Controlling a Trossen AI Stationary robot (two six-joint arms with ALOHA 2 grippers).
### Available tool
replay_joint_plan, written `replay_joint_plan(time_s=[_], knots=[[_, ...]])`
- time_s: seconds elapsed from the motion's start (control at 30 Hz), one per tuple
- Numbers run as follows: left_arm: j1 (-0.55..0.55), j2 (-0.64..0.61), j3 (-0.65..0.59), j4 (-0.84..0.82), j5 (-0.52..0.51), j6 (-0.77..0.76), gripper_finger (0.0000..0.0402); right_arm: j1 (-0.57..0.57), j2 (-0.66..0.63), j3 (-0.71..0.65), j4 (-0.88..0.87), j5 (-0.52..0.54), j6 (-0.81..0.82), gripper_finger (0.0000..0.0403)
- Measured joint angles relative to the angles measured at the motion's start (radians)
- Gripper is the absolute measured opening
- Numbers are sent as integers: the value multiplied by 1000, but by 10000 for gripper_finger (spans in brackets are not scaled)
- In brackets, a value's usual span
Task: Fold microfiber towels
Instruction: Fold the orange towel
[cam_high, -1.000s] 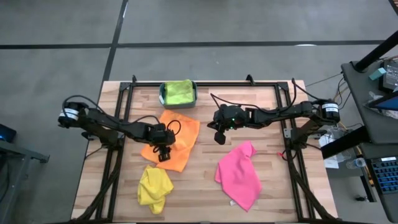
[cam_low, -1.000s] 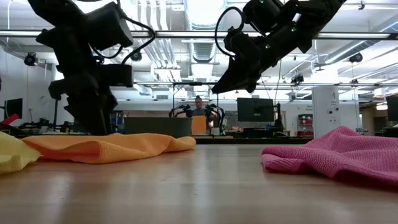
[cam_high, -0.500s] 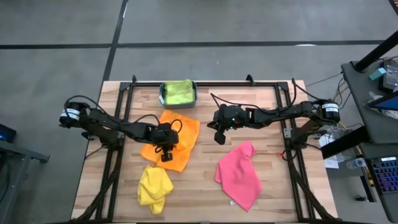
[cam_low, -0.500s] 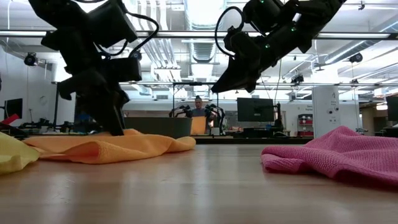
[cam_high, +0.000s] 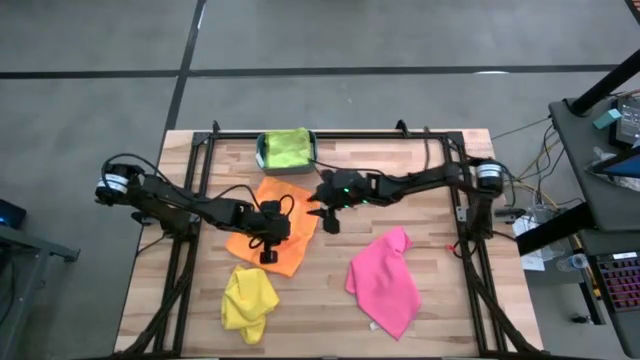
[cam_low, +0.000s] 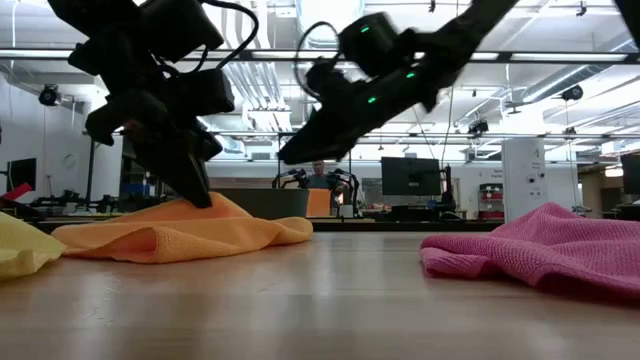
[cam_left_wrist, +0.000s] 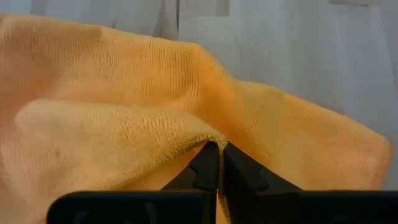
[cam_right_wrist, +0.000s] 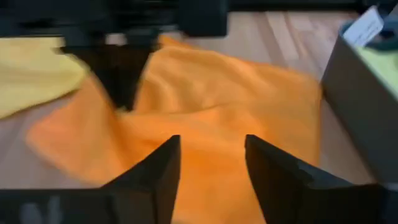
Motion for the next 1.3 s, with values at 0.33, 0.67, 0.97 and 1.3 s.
replay_joint_plan(time_s=[0.33, 0.67, 0.97, 1.3], knots=[[-20, 0, -40, -1, 7, -129, 0, -84, 260, 420, -336, -127, -200, 215], [-20, 0, -81, 53, 13, -142, 0, -130, 457, 696, -568, -248, -223, 215], [-20, 0, -93, 80, 13, -142, 0, -145, 542, 808, -654, -243, -221, 214], [-20, 0, -96, 81, 13, -141, 0, -143, 545, 815, -691, -253, -251, 129]])
